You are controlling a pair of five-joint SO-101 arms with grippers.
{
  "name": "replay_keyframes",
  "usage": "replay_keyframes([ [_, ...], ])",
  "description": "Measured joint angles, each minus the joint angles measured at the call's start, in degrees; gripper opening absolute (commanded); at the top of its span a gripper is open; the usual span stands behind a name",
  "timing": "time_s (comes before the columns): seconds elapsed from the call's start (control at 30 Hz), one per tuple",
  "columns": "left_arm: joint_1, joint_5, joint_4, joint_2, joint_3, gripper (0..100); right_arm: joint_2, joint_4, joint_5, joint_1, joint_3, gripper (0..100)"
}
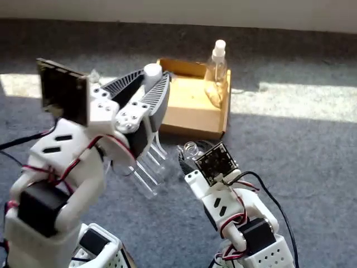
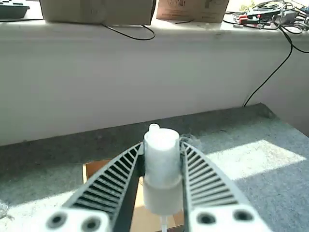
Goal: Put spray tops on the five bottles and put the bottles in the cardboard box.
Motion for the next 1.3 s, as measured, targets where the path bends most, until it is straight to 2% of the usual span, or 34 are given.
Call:
replay_keyframes([
  [0.33, 2.20, 5.01, -8.88, -0.09, 4.04, 3, 0.00, 0.00, 0.00, -0.09, 0.00, 0.4],
  [0.5, 4.84, 5.01, -9.23, -0.09, 4.40, 3, 0.00, 0.00, 0.00, -0.09, 0.00, 0.4],
  [0.83, 4.92, 5.01, -10.90, 0.88, 4.40, 3, -0.35, 0.00, 0.00, -0.09, 0.00, 0.4],
  [1.1, 2.64, 5.27, -11.87, 7.12, 4.48, 3, -12.57, 1.67, 0.00, -0.26, 1.05, 0.4],
  [1.3, 2.73, 5.10, -11.87, 7.03, 4.48, 3, -12.22, 3.69, 0.00, -0.26, 1.32, 0.4],
])
